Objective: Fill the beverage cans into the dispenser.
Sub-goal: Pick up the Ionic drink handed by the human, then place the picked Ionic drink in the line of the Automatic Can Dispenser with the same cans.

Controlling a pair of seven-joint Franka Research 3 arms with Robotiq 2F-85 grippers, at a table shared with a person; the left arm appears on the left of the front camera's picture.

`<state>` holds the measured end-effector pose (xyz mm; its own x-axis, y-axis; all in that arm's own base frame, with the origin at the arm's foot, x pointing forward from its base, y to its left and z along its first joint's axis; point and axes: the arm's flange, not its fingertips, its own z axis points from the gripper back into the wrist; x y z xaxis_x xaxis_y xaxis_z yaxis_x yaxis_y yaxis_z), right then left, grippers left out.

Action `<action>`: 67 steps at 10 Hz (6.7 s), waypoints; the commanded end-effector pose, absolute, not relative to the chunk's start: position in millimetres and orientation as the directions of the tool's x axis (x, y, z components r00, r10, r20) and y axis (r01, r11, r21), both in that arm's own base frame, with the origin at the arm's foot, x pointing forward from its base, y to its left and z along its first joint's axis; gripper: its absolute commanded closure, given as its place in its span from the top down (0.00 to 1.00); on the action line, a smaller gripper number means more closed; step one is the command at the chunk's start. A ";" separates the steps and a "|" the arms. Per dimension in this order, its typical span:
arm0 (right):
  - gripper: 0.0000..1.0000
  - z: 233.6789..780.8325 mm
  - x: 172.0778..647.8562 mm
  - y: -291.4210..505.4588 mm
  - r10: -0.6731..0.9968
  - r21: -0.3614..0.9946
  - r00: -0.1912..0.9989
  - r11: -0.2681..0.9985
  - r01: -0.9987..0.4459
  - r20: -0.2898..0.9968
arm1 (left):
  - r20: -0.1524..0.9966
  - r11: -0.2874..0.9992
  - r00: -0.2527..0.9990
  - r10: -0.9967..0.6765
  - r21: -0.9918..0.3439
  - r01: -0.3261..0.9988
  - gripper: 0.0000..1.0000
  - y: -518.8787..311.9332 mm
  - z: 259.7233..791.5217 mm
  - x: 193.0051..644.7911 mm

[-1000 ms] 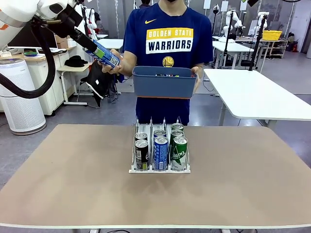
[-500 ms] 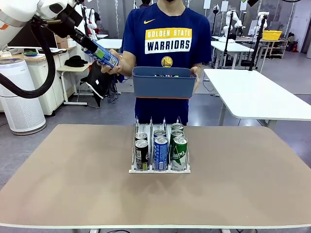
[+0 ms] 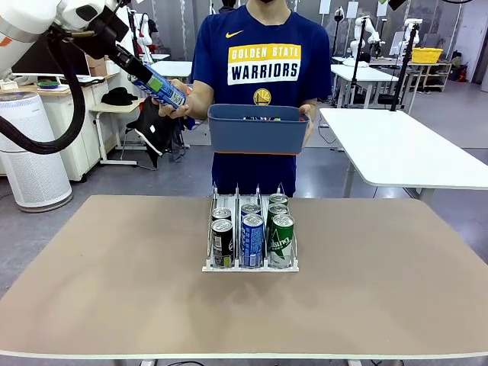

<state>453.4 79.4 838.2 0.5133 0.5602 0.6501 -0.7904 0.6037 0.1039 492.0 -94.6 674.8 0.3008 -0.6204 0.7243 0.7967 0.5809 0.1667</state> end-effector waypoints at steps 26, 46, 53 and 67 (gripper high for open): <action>1.00 837.5 452.5 79.6 0.555 0.113 0.522 0.607 -0.786 0.648 | 0.704 0.572 0.294 -0.647 0.192 0.797 0.00 -93.9 675.3 491.0; 1.00 837.5 452.5 79.6 0.555 0.113 0.522 0.607 -0.786 0.648 | 0.372 0.749 0.675 -0.638 0.095 0.656 0.58 -204.5 623.3 377.2; 1.00 837.5 452.5 79.6 0.555 0.113 0.522 0.607 -0.786 0.648 | 0.364 0.738 0.695 -0.619 -0.033 0.674 0.58 -323.9 577.4 304.5; 1.00 837.5 452.5 79.6 0.555 0.113 0.522 0.607 -0.786 0.648 | 0.302 0.804 0.768 -0.565 -0.007 0.594 0.58 -396.0 476.7 364.1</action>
